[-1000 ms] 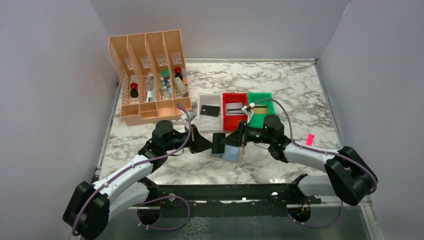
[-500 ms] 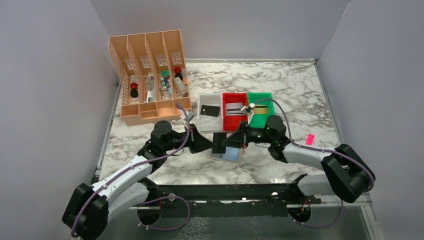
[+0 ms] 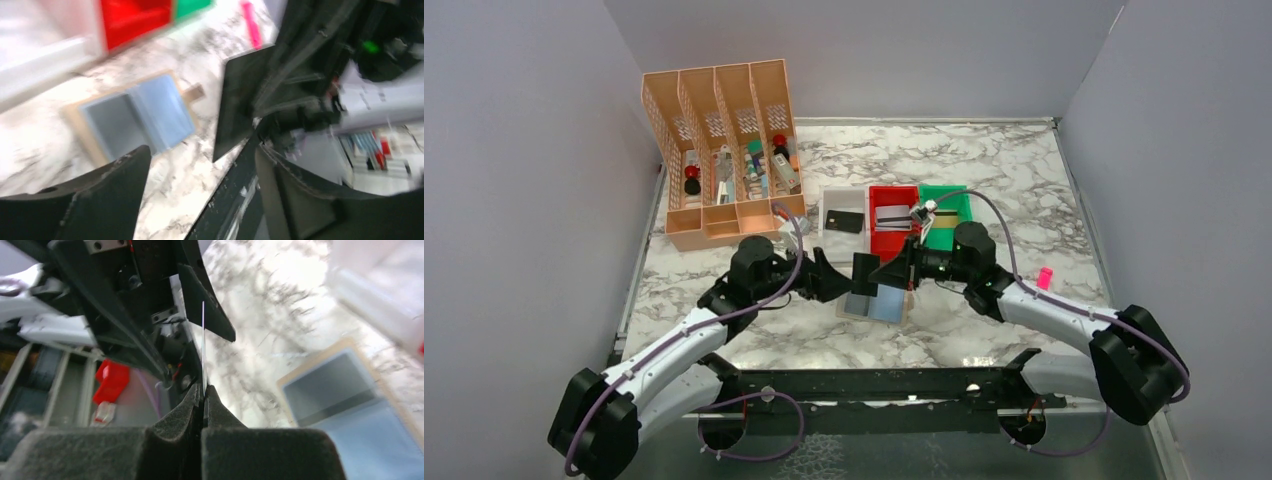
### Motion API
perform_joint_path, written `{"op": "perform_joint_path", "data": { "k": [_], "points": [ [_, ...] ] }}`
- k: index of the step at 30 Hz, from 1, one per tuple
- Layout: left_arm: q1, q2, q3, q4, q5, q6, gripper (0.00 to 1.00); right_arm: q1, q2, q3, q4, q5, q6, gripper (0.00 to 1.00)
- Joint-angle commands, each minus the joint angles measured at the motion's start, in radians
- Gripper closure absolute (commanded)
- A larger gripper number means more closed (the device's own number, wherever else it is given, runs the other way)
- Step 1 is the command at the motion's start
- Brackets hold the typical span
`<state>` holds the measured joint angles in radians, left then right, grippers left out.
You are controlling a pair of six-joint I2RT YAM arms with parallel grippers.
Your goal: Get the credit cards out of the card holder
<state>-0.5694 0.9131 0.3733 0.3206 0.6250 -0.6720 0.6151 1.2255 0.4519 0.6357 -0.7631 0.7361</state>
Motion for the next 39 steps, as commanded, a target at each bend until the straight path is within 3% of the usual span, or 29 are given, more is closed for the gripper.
{"op": "perform_joint_path", "data": {
  "k": [1, 4, 8, 18, 26, 33, 39],
  "points": [
    [0.005, -0.045, 0.182, -0.476, -0.476, 0.126, 0.11, -0.003, -0.036, 0.153, -0.362, 0.239, -0.214, 0.99],
    [0.005, -0.064, 0.248, -0.622, -0.656, 0.137, 0.02, 0.004, 0.013, 0.255, -0.49, 0.335, -0.291, 0.99],
    [0.005, -0.078, 0.308, -0.743, -0.81, 0.155, 0.01, 0.045, 0.082, 0.383, -0.621, 0.527, -0.393, 0.99],
    [0.005, -0.201, 0.291, -0.797, -1.005, 0.239, 0.01, 0.235, 0.338, 0.678, -0.765, 1.018, -0.684, 0.99],
    [0.005, -0.21, 0.308, -0.823, -1.066, 0.241, 0.01, 0.283, 0.52, 0.839, -0.748, 1.165, -0.861, 0.99],
    [0.005, -0.235, 0.309, -0.84, -1.088, 0.222, 0.01, 0.29, 0.711, 1.01, -0.85, 1.325, -0.956, 0.99],
    [0.005, -0.246, 0.308, -0.842, -1.099, 0.223, 0.01, 0.291, 0.779, 1.03, -0.804, 1.331, -1.04, 0.99]
  ]
}}
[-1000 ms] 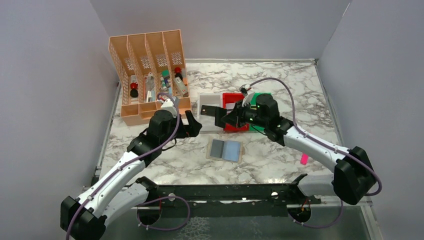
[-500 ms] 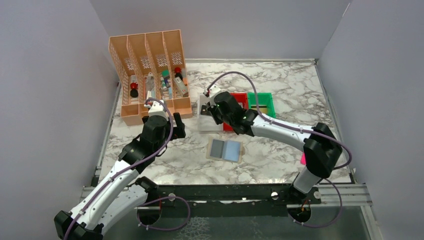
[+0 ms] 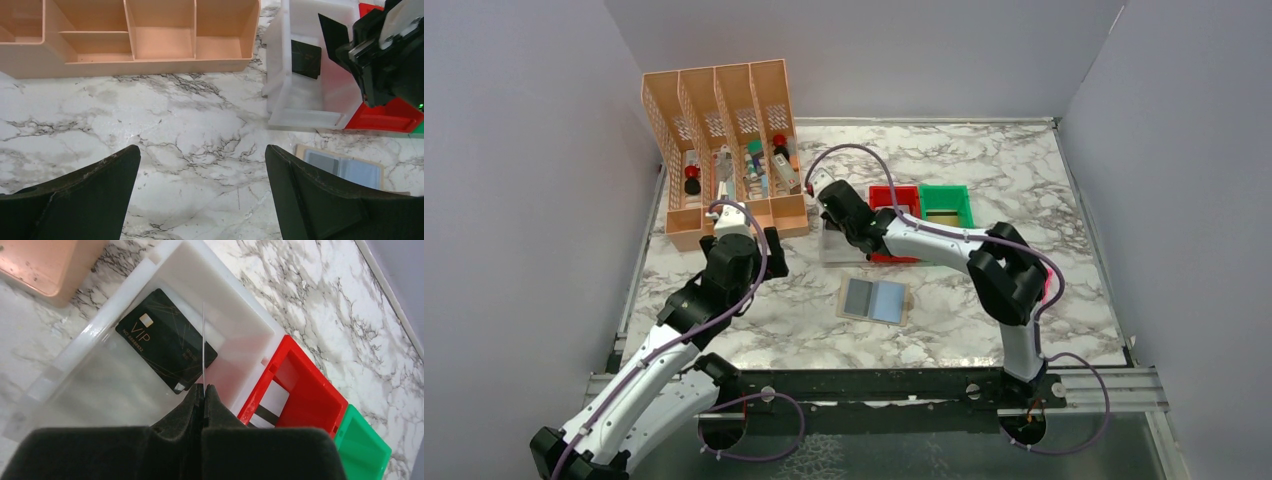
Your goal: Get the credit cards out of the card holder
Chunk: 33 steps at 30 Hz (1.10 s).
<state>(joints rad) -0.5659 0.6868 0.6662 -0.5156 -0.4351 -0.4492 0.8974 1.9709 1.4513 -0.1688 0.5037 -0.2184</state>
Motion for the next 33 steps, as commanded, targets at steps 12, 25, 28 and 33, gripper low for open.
{"op": "perform_joint_path", "data": {
  "k": [12, 25, 28, 33],
  "points": [
    [0.002, -0.054, 0.013, -0.009, -0.057, -0.002, 0.01, 0.012, 0.153, 0.089, 0.051, 0.062, -0.225, 0.95],
    [0.001, -0.086, 0.009, -0.011, -0.074, -0.008, 0.01, 0.011, 0.092, 0.082, -0.031, -0.136, -0.091, 0.63],
    [0.001, -0.084, 0.009, -0.013, -0.072, -0.007, 0.01, 0.009, 0.026, 0.049, -0.01, -0.154, -0.06, 0.62],
    [0.001, -0.081, 0.009, -0.013, -0.067, -0.008, 0.01, 0.009, -0.122, -0.053, 0.012, -0.167, 0.07, 0.62]
  ]
}}
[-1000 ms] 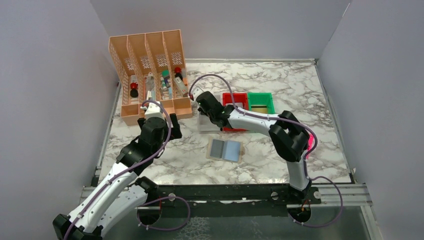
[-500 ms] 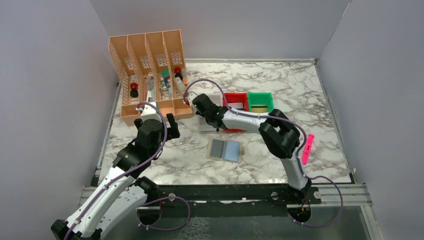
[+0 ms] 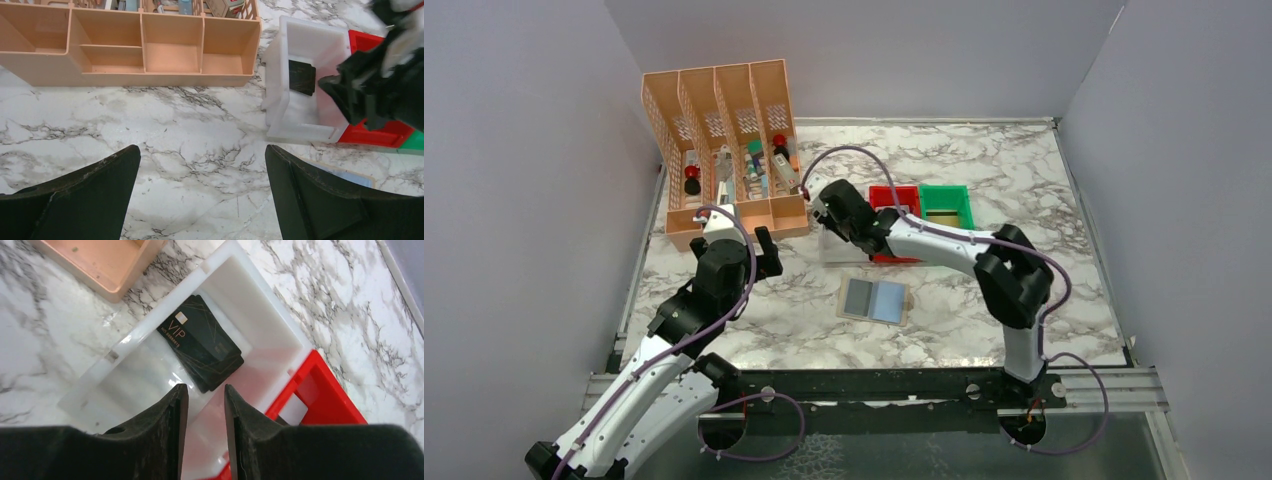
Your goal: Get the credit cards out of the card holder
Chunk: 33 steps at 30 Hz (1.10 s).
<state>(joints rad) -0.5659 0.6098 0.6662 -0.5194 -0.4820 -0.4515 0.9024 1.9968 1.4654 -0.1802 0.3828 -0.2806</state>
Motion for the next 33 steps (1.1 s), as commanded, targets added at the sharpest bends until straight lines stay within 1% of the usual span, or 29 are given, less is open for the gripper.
{"op": "perform_joint_path", "data": {
  "k": [1, 4, 8, 11, 13, 17, 21, 26, 33],
  "points": [
    [0.001, -0.004, 0.009, -0.01, -0.019, -0.005, 0.01, 0.004, -0.187, -0.1, 0.03, -0.049, 0.175, 0.62],
    [0.002, -0.003, 0.008, -0.008, -0.017, -0.007, 0.01, 0.005, -0.311, -0.215, 0.047, -0.05, 0.337, 0.62],
    [0.001, 0.009, 0.011, -0.007, -0.012, -0.007, 0.01, 0.004, -0.495, -0.405, 0.073, -0.067, 0.576, 0.55],
    [0.001, 0.024, 0.011, -0.008, -0.006, -0.007, 0.01, 0.004, -0.585, -0.522, 0.062, -0.132, 0.729, 0.54],
    [0.001, 0.031, 0.012, -0.008, -0.003, -0.007, 0.01, 0.004, -0.614, -0.583, 0.04, -0.179, 0.816, 0.54],
    [0.001, 0.037, 0.012, -0.008, -0.001, -0.009, 0.01, 0.004, -0.608, -0.628, -0.02, -0.253, 0.933, 0.54],
    [0.001, 0.037, 0.012, -0.008, -0.003, -0.01, 0.01, 0.008, -0.567, -0.65, -0.022, -0.333, 0.981, 0.58],
    [0.001, 0.04, 0.01, -0.008, 0.002, -0.011, 0.01, 0.026, -0.522, -0.68, -0.024, -0.29, 1.08, 0.58],
    [0.001, 0.065, 0.013, -0.007, 0.002, -0.009, 0.01, 0.054, -0.461, -0.637, -0.064, -0.221, 1.1, 0.54]
  ]
}}
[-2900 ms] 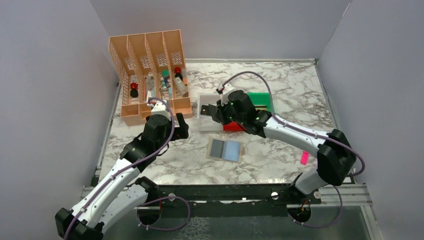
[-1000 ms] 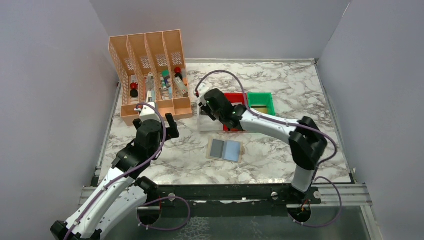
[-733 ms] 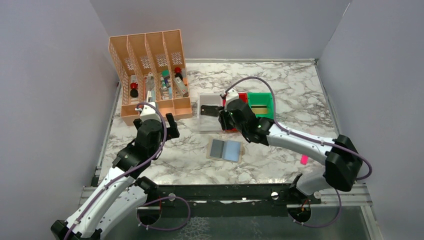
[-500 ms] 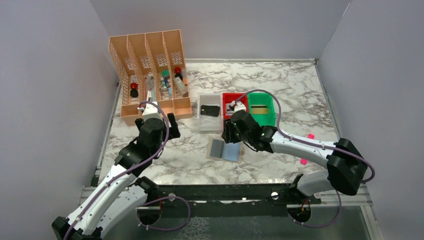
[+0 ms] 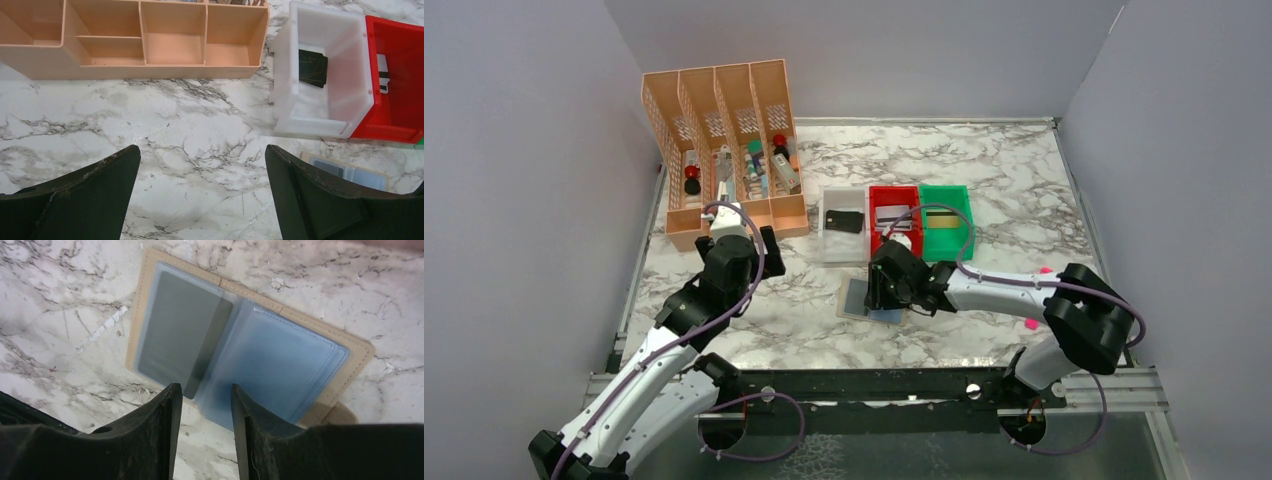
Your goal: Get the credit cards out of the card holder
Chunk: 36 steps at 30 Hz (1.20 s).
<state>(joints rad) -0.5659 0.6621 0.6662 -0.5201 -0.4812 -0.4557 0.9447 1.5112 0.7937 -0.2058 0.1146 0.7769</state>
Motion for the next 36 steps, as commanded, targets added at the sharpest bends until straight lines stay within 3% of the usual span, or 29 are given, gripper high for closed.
{"op": "perform_joint_path", "data": {
  "k": [1, 5, 17, 28, 31, 34, 36],
  "points": [
    [0.001, 0.016, 0.014, -0.007, 0.003, -0.005, 0.01, 0.012, 0.031, 0.037, -0.03, 0.044, 0.038, 0.54],
    [0.001, 0.031, 0.013, -0.006, 0.007, -0.003, 0.01, 0.016, 0.068, 0.07, -0.026, 0.022, 0.006, 0.53],
    [0.001, 0.044, 0.015, -0.008, 0.002, -0.003, 0.01, 0.068, 0.199, 0.242, -0.163, 0.199, -0.026, 0.51],
    [0.001, 0.041, 0.015, -0.007, -0.002, 0.0, 0.01, 0.136, 0.371, 0.293, -0.268, 0.297, 0.023, 0.45],
    [0.001, 0.039, 0.013, -0.006, -0.002, -0.002, 0.01, 0.147, 0.388, 0.279, -0.276, 0.313, 0.028, 0.52],
    [0.001, 0.039, 0.016, -0.007, -0.003, -0.001, 0.01, 0.15, 0.383, 0.255, -0.257, 0.295, 0.028, 0.68],
    [0.002, 0.039, 0.015, -0.007, -0.001, -0.001, 0.01, 0.152, 0.371, 0.242, -0.243, 0.289, 0.03, 0.74]
  ]
}}
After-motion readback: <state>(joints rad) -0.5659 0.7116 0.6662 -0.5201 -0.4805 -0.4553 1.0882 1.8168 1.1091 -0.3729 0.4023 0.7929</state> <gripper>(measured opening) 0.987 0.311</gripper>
